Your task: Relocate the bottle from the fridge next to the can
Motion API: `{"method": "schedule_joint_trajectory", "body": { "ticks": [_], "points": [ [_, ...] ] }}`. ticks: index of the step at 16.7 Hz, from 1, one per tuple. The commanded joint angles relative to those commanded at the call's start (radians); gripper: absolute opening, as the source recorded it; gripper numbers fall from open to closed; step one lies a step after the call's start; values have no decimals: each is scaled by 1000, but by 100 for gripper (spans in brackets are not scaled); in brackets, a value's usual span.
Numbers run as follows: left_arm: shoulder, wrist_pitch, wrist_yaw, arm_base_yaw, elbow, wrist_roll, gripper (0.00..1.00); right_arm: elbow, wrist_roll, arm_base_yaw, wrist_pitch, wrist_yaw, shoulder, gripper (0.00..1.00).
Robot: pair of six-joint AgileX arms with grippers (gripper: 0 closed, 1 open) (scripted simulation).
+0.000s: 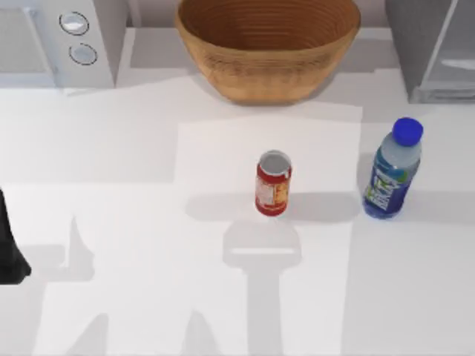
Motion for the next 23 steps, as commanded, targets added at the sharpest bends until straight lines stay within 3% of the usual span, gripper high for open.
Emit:
{"method": "schedule_joint_trajectory", "body": {
  "ticks": [5,14,17,23],
  "points": [
    [0,0,0,0,0,0,100,-86,177,185,88,166,-37,100],
    [0,0,0,0,0,0,100,-223,528,814,294,638,-168,100],
    [0,0,0,0,0,0,100,-283,611,896,346,707,-206,100],
    [0,0,0,0,0,0,100,-291,616,889,349,718,-202,100]
  ]
}}
